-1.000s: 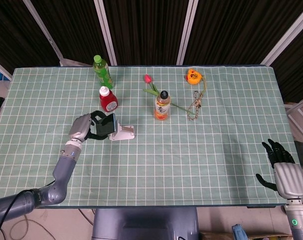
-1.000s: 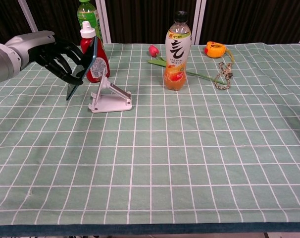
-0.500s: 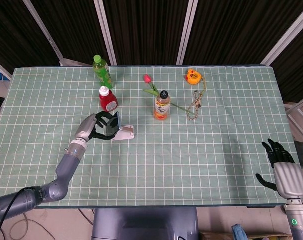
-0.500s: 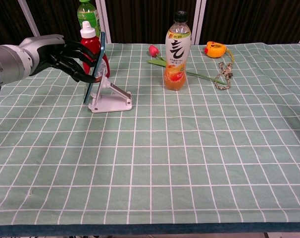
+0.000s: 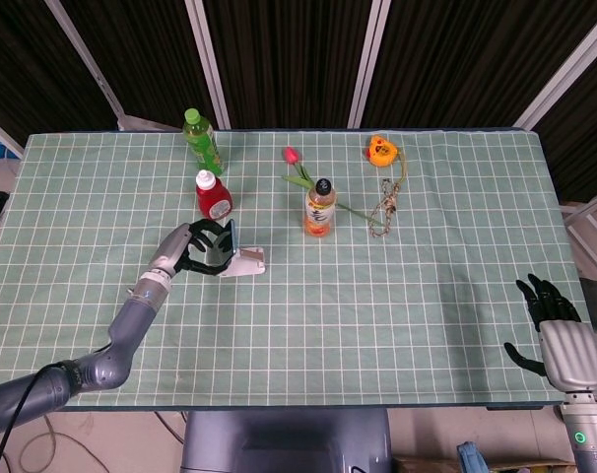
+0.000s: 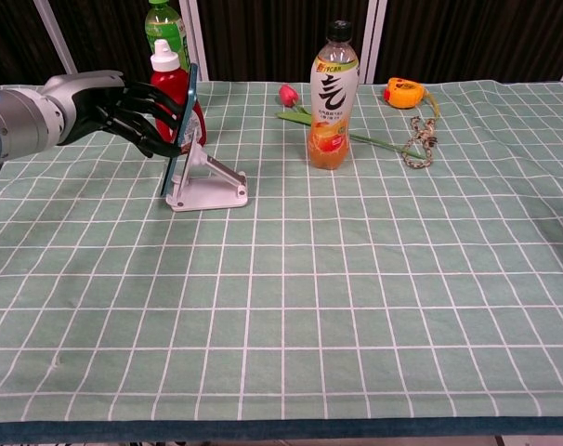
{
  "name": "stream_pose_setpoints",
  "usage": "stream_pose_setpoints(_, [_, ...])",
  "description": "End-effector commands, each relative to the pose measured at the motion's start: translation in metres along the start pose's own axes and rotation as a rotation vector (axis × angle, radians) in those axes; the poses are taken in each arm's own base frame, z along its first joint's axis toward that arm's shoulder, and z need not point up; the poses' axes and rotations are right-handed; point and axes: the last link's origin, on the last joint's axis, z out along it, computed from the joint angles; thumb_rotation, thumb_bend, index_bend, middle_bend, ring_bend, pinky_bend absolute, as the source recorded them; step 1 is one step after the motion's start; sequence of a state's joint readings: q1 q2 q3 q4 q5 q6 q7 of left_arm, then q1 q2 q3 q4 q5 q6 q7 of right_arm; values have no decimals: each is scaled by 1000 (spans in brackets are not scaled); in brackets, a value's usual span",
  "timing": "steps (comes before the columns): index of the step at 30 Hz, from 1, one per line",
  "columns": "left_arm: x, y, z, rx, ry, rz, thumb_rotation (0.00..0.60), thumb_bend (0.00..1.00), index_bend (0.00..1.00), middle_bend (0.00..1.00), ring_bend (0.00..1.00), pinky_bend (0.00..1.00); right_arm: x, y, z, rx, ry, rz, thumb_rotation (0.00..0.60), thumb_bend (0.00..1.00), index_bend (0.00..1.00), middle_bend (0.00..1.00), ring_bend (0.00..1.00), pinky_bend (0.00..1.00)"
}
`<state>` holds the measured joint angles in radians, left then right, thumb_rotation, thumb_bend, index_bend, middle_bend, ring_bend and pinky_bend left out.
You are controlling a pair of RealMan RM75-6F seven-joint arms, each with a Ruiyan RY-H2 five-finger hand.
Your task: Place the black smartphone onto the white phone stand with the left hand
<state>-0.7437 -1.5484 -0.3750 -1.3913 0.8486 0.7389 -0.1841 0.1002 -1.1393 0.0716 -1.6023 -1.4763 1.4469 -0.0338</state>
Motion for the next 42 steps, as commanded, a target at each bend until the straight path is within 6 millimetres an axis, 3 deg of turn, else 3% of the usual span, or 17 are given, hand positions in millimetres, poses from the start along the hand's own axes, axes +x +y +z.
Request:
stream_pose_setpoints(1, [1, -1, 2, 0, -3, -2, 600, 276, 494, 580, 378, 405, 0, 0, 0, 0, 0, 0, 600, 321, 94, 1, 0, 186])
stream_pose_setpoints(42, [-4, -13, 13, -21, -58, -45, 600, 276, 495, 585, 380, 414, 0, 0, 0, 0, 0, -3, 600, 321, 96, 15, 0, 186])
